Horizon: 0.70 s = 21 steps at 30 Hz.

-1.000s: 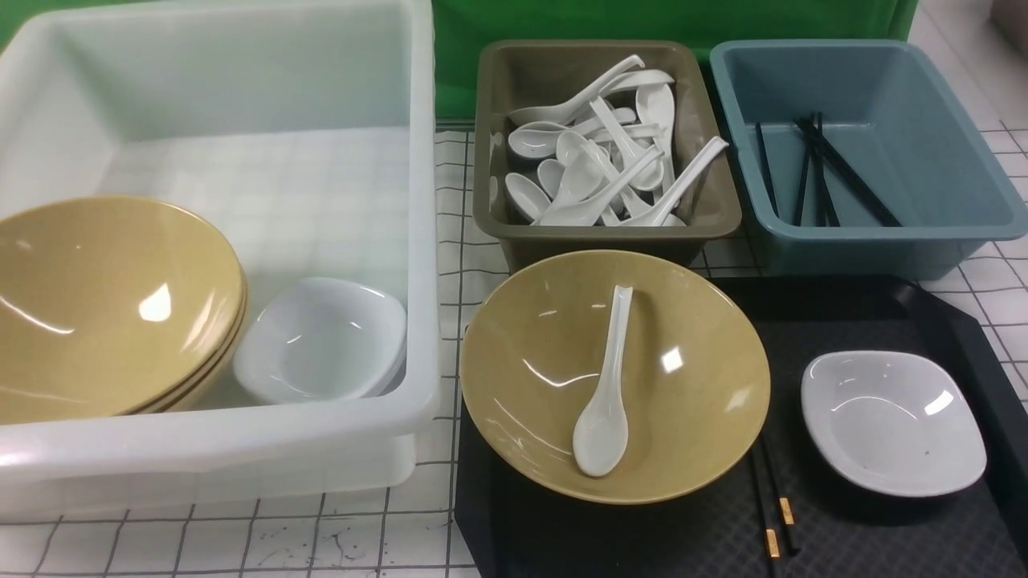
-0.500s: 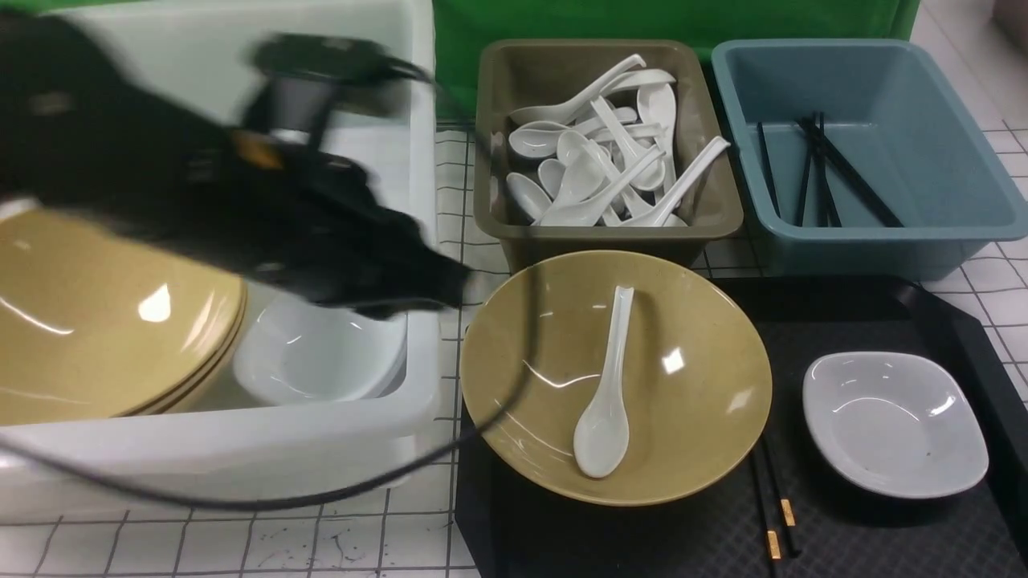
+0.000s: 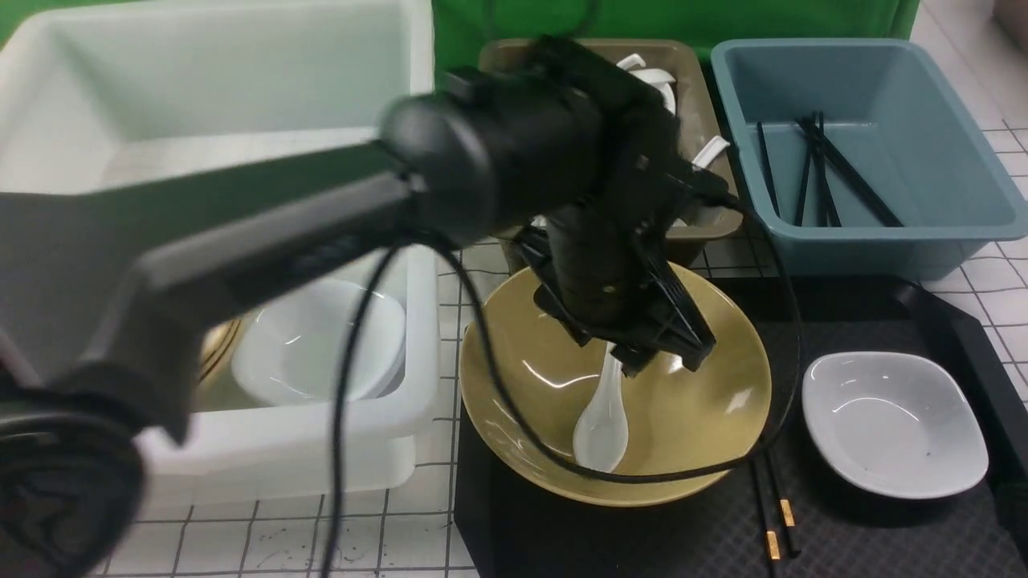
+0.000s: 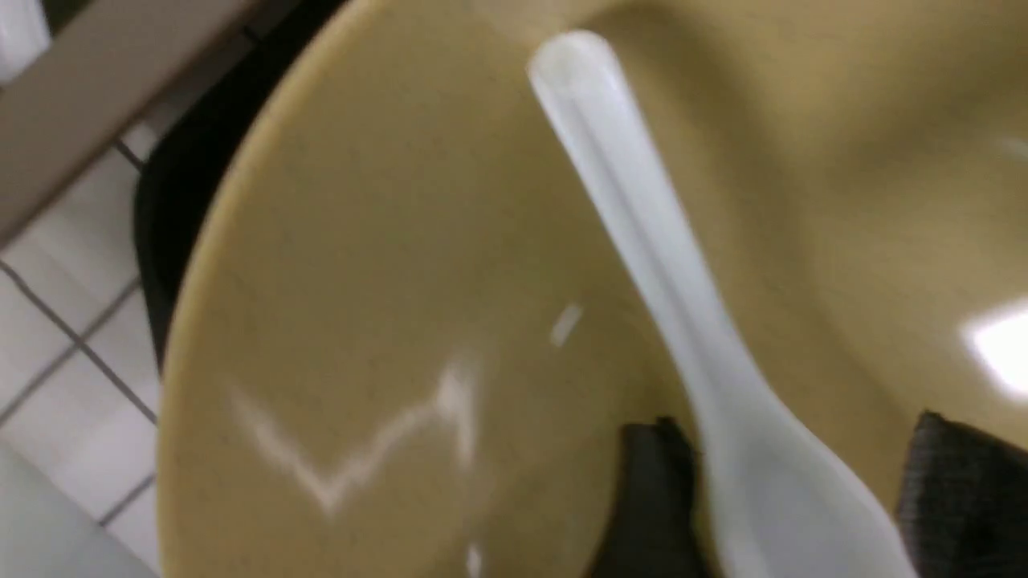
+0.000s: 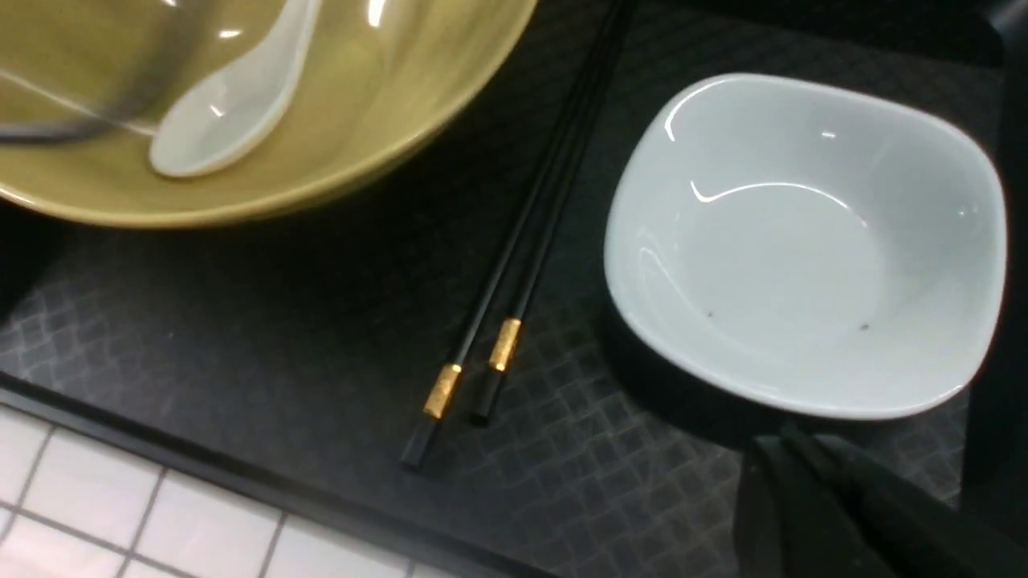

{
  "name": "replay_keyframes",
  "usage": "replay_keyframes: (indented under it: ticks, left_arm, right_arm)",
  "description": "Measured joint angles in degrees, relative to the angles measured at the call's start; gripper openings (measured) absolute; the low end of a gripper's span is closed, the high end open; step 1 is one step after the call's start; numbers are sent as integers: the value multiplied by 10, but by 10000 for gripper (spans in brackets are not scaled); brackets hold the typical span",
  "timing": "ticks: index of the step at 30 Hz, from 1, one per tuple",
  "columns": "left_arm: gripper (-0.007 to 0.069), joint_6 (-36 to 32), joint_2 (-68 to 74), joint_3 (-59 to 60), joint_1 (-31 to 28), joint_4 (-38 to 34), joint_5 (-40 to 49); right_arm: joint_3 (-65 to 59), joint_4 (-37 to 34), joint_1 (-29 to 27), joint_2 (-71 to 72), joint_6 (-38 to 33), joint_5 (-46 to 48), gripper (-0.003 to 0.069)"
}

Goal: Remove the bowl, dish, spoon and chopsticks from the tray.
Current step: Use the left arm to grab the soup spoon in the middle

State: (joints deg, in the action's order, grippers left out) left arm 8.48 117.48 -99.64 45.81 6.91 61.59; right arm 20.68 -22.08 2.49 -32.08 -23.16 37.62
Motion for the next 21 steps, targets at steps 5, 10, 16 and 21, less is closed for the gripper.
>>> replay_keyframes:
  ticks: [5, 10, 16, 21]
  left_arm:
    - [510, 33, 38, -17, 0, 29, 2]
    - [404, 19, 48, -17, 0, 17, -2]
    - [67, 15, 51, -18, 0, 4, -25]
    - [20, 11, 40, -22, 0, 4, -25]
  right_arm:
    - [-1, -10, 0, 0, 0, -7, 38]
    - [-1, -13, 0, 0, 0, -9, 38]
    - [-1, -24, 0, 0, 0, -9, 38]
    - [-1, -28, 0, 0, 0, -10, 38]
